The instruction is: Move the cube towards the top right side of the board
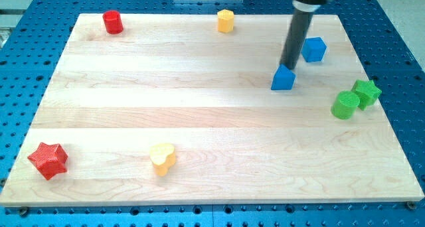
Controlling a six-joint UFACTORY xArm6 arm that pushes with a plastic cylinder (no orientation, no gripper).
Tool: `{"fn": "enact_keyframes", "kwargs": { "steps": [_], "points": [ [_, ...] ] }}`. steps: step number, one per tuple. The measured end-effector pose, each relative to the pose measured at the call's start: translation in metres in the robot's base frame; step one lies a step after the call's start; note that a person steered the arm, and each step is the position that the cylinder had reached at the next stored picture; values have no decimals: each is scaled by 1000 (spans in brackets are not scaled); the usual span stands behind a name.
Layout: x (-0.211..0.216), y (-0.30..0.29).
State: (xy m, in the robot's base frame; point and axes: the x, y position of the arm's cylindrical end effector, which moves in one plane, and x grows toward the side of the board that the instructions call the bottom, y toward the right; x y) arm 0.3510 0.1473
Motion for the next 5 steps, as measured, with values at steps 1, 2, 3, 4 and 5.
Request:
{"fn": "enact_keyframes", "kwargs": {
  "steps": [1,2,3,4,5],
  "points": [
    [37,30],
    [1,69],
    [-27,-1],
    [-45,-27],
    [-40,10]
  ]
}}
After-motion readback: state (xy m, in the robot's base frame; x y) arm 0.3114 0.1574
